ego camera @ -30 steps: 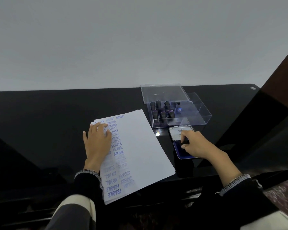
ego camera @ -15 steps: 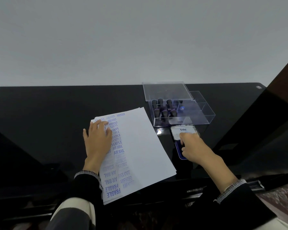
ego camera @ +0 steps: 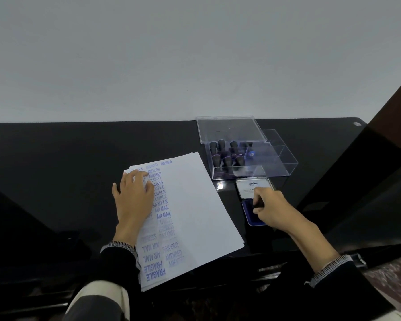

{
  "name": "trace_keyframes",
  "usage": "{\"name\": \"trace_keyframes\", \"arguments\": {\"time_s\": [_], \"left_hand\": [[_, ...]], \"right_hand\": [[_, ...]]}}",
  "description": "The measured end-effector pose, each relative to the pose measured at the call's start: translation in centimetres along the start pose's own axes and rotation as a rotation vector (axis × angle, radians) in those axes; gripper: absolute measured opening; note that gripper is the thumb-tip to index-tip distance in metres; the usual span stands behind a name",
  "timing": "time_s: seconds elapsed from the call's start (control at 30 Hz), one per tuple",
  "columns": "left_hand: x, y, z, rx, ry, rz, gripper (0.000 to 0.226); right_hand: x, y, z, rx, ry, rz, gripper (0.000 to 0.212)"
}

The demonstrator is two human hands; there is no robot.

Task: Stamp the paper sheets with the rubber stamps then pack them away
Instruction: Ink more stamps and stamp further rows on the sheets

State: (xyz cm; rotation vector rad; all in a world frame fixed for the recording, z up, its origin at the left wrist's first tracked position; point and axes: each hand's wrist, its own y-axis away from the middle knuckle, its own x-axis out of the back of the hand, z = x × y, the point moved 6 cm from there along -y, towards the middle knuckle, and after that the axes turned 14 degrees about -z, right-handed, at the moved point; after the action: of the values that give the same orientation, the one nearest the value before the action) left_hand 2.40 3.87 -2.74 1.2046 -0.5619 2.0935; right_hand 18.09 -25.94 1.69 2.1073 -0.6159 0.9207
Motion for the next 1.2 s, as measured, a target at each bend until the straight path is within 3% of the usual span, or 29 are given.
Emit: {"name": "trace_keyframes", "arguments": {"time_s": [0.33,0.5,0.7,0.93,1.2], "left_hand": [[-0.2,-0.1,0.3,0.027,-0.001,-0.057,0.031],[-0.2,-0.1,0.7,0.045,-0.028,-0.118,0.04],[-0.3,0.0,0.5,0.074,-0.09,-0.146,0.05],[-0.4,-0.3,0.4,0.069,-0.1,-0.122,0.049],[-0.7,-0.4,0.2,0.054,-0.127,-0.101,0.049]], "right_hand": [[0.2,0.0,-2.9,-0.024,0.17,-0.117,0.012],[0.1,-1.1,-10.5,0.308,-0.237,0.138,0.009],[-2.4,-7.8,-14.3,0.341,-0.546,0.264,0.008],[-3.2,-12.5,-17.0,0.402,-0.43,0.288,0.02],[-2.8,-15.7,-18.8,0.409,-0.154,0.112,0.025]]}}
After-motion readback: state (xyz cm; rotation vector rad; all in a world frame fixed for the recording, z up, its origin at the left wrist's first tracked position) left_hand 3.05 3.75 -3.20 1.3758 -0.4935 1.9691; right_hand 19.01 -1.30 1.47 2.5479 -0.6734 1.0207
